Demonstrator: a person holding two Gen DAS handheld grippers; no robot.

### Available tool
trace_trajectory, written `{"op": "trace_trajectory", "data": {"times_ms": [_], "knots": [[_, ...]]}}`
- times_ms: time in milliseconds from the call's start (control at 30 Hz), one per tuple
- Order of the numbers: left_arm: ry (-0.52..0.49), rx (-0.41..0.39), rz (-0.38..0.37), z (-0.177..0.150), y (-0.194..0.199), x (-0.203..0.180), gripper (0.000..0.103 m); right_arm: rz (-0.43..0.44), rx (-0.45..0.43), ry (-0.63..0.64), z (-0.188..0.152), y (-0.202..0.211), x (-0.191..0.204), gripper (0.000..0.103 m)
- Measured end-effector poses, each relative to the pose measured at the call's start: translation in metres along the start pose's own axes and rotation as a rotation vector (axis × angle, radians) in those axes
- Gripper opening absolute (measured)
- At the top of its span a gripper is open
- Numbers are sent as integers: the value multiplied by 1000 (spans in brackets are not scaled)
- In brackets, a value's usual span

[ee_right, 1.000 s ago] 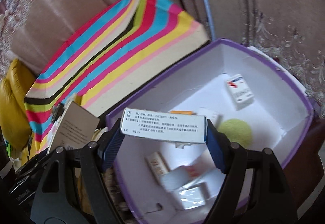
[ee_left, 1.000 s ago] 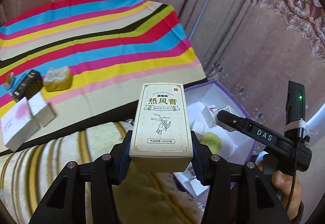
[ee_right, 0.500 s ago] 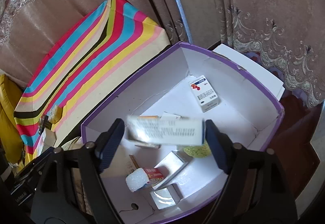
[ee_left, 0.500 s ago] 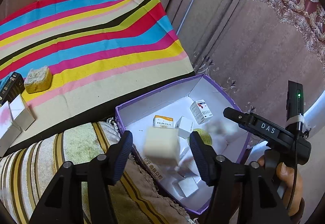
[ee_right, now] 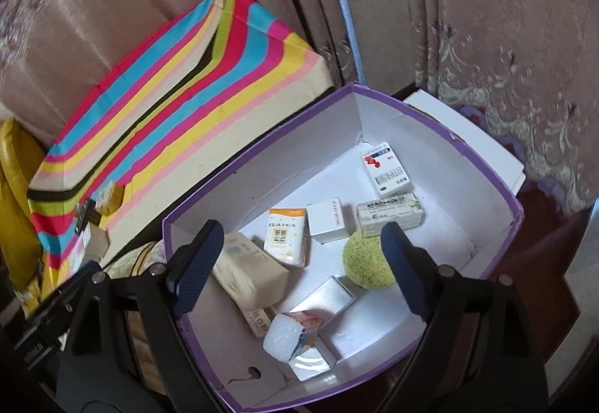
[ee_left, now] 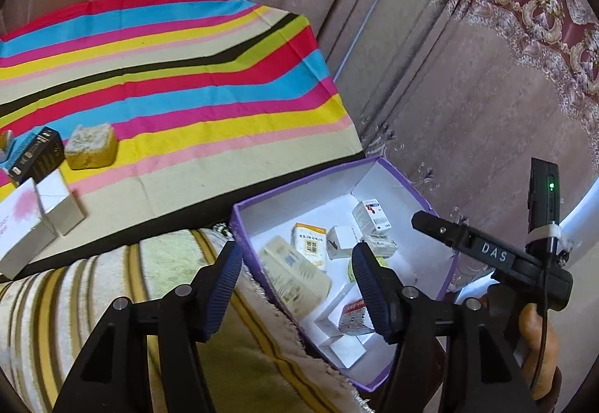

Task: Organize objects
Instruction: 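Move both grippers back toward the boxes on the cloth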

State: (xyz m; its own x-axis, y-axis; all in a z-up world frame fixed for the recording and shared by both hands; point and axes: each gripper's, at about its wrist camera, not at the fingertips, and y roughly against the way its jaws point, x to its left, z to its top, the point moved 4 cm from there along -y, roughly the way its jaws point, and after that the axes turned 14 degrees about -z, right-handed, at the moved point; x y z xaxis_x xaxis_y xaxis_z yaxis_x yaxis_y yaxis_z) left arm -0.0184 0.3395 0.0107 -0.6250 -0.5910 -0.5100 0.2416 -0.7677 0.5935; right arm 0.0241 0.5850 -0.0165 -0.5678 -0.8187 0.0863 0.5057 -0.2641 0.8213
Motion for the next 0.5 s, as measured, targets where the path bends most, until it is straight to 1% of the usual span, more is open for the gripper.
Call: {"op": "trace_trajectory", "data": {"times_ms": [100,267,400,500], "knots": [[24,-22,3,2,10,10,62,-4,-13,49,-2,5,14,88],[88,-63,20,4,31,33,64,45,-8,97,-6,11,37,88],[150,-97,52,3,52,58,70,79,-5,133,-9,17,54,88],[209,-138,86,2,71,80,75,83,-9,181,-13,20,72,89]]}}
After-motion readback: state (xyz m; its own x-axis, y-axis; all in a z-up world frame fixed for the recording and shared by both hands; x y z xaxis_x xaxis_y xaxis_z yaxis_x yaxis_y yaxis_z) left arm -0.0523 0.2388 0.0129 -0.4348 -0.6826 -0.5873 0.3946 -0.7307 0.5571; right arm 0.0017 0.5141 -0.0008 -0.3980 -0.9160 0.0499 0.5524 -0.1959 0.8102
